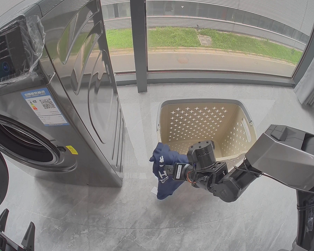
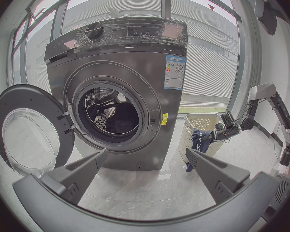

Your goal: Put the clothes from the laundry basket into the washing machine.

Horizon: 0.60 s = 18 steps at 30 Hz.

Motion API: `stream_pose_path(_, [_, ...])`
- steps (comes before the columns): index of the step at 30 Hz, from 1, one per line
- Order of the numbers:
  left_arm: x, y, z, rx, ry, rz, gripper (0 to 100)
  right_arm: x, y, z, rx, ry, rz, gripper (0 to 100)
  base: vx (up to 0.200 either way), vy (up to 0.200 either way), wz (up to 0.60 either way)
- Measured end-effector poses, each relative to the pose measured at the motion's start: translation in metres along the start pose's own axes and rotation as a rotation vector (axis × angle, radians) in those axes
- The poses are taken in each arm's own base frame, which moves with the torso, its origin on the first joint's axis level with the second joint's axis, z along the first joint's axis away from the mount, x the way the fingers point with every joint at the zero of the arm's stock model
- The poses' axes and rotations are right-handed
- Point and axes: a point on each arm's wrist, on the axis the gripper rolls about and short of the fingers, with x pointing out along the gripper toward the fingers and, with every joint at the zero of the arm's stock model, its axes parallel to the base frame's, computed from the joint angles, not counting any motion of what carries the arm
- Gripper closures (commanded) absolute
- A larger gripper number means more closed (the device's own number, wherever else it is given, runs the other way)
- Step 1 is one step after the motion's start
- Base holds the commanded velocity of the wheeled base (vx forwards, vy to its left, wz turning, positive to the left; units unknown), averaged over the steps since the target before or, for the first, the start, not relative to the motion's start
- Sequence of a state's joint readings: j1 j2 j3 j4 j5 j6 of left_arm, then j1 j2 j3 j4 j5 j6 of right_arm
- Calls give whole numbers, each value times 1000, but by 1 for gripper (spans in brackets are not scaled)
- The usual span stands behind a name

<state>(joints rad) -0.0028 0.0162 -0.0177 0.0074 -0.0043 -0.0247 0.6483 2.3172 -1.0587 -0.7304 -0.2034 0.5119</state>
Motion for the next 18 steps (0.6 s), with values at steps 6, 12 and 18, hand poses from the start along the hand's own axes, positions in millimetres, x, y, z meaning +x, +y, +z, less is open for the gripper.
stream_pose_path(6, [0,0,0,0,0,0,0,6,-1,4,7,-24,-14,0,0,0,0])
stream_pose_path(12, [0,0,0,0,0,-1,0,8,0,5,12,-44,-6,0,0,0,0])
stream_pose_path(18, [0,0,0,0,0,-1,0,9,0,2,12,-46,-4,100,0,0,0])
